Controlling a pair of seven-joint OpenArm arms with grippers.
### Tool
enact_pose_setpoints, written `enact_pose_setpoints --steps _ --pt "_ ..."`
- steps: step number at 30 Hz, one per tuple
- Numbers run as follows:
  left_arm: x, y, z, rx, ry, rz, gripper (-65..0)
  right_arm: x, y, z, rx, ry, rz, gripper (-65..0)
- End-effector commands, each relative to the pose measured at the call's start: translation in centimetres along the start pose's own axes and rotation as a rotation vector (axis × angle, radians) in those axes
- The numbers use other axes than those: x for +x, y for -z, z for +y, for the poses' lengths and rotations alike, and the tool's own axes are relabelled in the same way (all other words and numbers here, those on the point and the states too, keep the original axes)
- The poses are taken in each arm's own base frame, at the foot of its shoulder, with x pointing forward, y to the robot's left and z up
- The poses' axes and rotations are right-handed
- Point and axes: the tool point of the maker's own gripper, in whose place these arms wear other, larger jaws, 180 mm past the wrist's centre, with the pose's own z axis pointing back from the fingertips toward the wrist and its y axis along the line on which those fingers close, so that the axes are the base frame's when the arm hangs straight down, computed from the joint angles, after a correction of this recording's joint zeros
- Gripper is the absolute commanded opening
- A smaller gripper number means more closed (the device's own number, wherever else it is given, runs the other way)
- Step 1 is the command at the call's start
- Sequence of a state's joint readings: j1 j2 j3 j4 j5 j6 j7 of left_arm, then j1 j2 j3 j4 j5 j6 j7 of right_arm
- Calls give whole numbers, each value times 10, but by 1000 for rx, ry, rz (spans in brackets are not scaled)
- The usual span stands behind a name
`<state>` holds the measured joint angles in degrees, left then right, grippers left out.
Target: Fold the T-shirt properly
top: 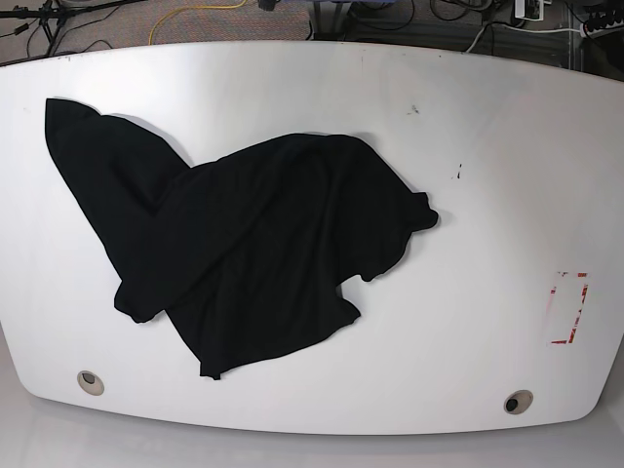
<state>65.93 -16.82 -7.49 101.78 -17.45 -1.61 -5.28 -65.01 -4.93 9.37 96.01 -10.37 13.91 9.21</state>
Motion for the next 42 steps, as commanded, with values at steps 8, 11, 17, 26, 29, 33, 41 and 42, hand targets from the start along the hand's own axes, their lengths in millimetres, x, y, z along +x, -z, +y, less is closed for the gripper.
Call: enact_pose_setpoints --steps 8,11,17,26,29,33,41,42 --pt "12 -15 17 43 52 -28 -382 9 -16 5 12 -12 -28 -532" --pt "21 -23 30 75 59 -43 -381 12 -26 3 3 -17 -26 -532" --pt "26 -29 30 74 68 -51 -382 18 -31 5 6 -22 -37 -533" --pt "46 -29 15 29 57 -110 -379 37 -35 0 -7 -45 -78 -533" --pt "48 -29 15 28 50 -119 -379 42 -36 -1 -10 -50 -90 -533" --pt "58 -23 28 52 57 -143 -378 51 -37 -4 -21 -55 -107 -531" --pt "74 -17 31 68 76 -197 -378 62 -33 -4 -18 -65 -139 -530" --pt "76 -16 32 70 78 -202 -378 64 -32 -5 -19 -66 -145 -530"
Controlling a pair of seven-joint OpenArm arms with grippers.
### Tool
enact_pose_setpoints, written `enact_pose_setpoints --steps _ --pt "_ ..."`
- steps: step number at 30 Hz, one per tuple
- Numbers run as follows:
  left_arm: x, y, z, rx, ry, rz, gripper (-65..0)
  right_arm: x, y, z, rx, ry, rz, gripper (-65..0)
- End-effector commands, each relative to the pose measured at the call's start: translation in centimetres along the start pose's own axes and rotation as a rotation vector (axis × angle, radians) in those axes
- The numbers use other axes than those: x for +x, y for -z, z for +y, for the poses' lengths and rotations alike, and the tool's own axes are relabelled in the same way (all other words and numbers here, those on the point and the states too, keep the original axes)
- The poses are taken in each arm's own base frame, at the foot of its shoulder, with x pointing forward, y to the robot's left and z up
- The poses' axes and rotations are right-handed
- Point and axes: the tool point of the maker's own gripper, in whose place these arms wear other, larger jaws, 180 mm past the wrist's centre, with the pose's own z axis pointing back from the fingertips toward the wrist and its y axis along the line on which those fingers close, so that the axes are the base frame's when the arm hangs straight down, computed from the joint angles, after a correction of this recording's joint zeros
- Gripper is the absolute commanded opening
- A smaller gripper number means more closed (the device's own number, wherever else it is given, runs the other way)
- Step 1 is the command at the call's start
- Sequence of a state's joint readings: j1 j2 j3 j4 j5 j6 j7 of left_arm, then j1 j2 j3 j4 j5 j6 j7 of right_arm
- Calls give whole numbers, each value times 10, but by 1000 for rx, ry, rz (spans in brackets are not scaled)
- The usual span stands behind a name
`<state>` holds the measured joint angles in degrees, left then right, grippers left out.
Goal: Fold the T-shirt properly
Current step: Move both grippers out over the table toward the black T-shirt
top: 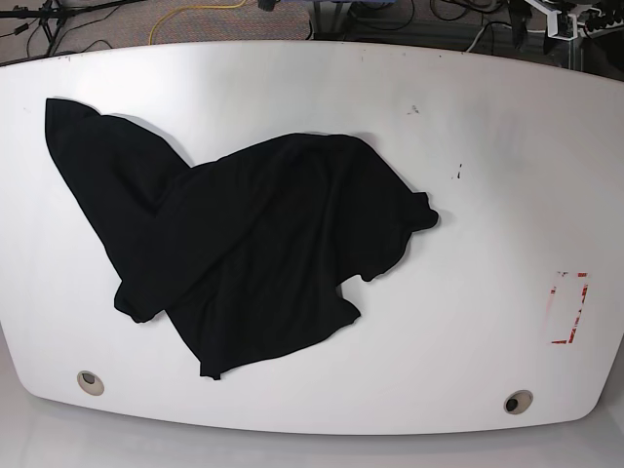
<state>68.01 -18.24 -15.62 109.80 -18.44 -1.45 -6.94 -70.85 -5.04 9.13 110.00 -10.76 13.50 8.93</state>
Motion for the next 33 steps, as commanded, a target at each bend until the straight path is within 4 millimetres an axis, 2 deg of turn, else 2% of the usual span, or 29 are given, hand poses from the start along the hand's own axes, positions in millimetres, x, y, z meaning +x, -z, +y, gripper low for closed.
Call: enact_pose_setpoints --steps 1,17,19,25,33 --pt "11 0 0 0 17 -39 -378 7 -3 0 4 -7 -23 -530" --pt "40 15 -4 -3 12 -130 -381 37 21 -10 -14 -30 -122 -530" --pt "43 17 -3 -2 11 -141 -380 48 29 -14 -25 -35 -157 -527" --pt "50 22 -3 -1 10 -169 -379 61 37 -20 -40 -46 -196 -527" --pt "69 33 0 7 8 -224 -377 76 45 -17 -32 -32 -245 -527"
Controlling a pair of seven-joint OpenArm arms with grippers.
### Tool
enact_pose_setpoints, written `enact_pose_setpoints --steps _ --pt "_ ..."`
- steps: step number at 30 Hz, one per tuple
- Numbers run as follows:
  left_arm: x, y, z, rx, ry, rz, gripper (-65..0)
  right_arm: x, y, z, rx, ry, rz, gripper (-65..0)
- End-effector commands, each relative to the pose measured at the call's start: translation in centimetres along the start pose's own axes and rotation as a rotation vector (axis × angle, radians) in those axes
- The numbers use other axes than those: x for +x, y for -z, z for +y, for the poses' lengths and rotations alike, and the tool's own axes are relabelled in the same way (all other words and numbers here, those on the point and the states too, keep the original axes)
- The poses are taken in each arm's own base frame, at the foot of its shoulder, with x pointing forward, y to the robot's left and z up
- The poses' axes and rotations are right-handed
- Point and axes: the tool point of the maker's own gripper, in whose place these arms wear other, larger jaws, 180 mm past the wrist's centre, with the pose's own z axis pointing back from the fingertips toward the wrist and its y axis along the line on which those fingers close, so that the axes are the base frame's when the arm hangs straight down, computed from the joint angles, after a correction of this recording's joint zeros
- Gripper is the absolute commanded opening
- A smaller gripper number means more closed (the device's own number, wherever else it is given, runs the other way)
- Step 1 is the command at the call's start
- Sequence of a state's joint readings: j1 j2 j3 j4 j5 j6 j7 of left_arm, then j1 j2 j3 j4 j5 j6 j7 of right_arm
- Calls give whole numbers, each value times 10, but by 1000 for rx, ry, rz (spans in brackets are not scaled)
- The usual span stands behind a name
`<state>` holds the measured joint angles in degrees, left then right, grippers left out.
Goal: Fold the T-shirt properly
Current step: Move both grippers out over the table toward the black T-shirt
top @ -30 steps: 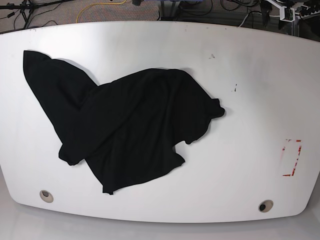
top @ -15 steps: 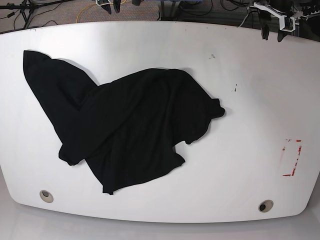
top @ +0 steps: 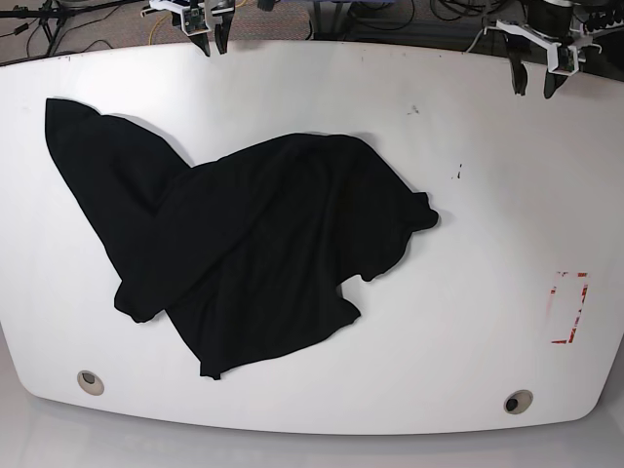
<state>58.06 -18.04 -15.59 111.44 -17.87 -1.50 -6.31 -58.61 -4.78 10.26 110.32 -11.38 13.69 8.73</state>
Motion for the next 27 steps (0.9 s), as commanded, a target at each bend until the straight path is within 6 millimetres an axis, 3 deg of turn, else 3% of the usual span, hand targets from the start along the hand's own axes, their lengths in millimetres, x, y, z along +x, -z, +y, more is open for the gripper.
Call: enact_pose_setpoints --steps 1,12,14,27 --pt "12 1 2 -2 12 -43 -377 11 0 0 2 7 -42 -527" --pt "34 19 1 -4 12 -121 -313 26 13 -3 -7 3 -95 -527" --pt "46 25 4 6 12 -161 -333 33 20 -4 -12 -4 -114 -528" --pt "62 39 5 21 13 -218 -347 59 44 -10 -18 -17 -167 -527"
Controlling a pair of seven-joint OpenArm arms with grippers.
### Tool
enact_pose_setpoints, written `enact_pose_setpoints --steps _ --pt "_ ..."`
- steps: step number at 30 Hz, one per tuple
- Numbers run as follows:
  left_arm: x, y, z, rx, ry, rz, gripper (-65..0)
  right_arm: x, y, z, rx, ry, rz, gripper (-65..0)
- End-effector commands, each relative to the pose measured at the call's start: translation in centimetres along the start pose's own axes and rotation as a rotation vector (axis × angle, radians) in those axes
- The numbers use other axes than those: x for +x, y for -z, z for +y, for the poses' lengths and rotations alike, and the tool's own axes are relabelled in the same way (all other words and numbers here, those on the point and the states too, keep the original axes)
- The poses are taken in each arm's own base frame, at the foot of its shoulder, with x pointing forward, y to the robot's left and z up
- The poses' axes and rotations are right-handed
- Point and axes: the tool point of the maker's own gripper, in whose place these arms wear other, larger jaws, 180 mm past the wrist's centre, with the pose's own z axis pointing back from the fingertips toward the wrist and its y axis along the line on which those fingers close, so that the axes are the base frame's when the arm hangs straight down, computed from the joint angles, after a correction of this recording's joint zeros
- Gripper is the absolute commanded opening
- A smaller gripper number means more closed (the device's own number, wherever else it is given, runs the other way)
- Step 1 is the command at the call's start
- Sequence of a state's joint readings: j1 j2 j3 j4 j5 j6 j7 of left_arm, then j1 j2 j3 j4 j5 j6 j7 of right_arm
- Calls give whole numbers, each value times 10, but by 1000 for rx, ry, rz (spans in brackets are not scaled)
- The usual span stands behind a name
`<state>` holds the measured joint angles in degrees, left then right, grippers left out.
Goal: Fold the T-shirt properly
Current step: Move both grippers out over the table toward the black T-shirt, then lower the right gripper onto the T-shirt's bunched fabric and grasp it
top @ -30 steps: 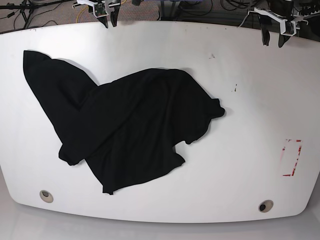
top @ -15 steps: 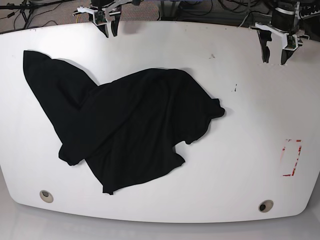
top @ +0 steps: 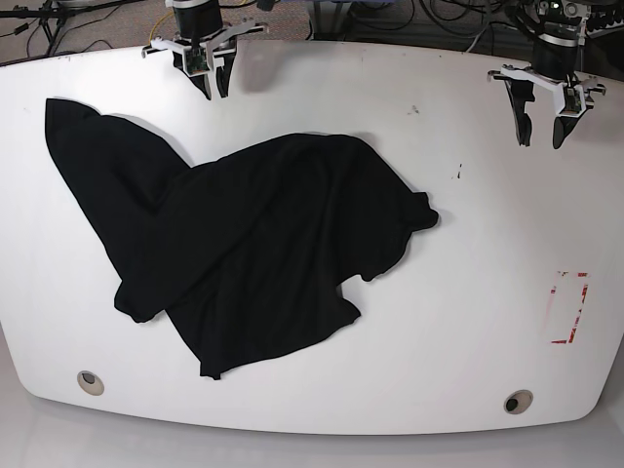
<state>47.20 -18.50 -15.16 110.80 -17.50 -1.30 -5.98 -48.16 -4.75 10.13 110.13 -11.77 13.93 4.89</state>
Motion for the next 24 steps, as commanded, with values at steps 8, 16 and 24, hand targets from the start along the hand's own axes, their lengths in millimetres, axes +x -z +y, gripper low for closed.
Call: enact_pose_setpoints --steps 8,16,24 --pt "19 5 3 5 16 -70 -347 27 13 -1 7 -6 -82 -527" --pt "26 12 4 11 18 -89 -346 42 25 1 25 -17 -122 -531" --pt "31 19 4 15 16 -106 -342 53 38 -1 24 -27 -140 -481"
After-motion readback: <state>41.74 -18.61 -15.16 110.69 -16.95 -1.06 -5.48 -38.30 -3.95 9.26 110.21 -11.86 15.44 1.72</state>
